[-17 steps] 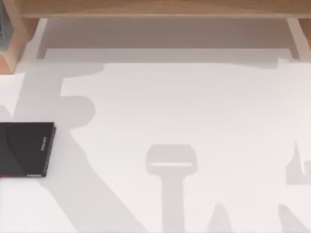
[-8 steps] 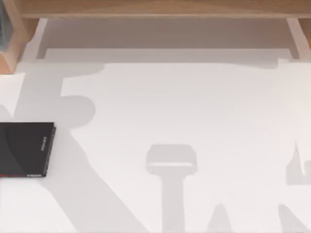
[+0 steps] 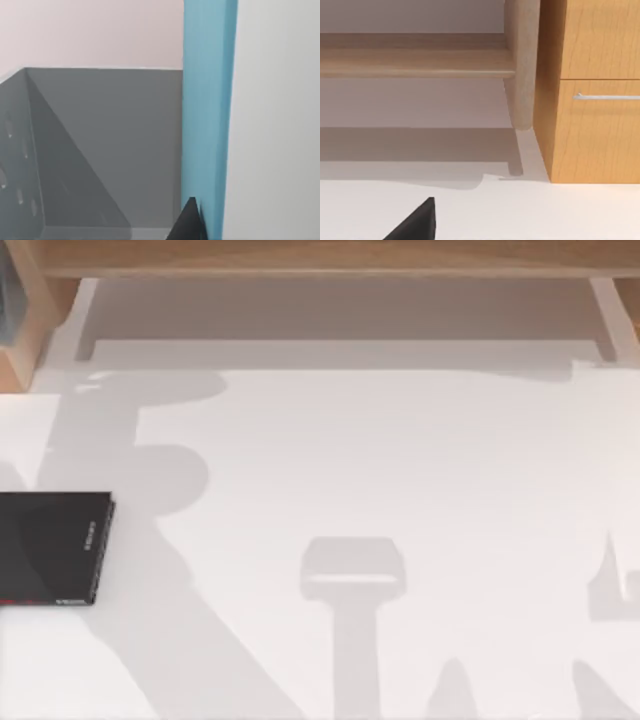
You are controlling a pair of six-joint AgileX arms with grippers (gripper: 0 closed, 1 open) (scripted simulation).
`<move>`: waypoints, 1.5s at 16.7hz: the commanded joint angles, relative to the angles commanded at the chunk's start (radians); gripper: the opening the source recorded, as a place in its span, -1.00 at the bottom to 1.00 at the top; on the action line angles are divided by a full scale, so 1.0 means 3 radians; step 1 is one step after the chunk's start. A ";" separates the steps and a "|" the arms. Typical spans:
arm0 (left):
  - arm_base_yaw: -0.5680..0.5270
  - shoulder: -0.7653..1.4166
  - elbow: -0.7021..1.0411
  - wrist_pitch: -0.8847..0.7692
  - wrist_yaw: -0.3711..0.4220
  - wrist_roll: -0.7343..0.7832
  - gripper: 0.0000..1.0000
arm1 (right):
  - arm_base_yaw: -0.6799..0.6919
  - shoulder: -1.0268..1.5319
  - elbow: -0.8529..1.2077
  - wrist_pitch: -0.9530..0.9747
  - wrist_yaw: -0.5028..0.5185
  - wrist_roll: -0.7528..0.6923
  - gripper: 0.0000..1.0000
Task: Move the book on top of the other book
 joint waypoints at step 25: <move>-0.0470 -0.3355 -0.4595 -0.0329 -0.0556 0.5627 -1.00 | 0.0000 0.0000 0.0000 0.0000 0.0000 0.0000 1.00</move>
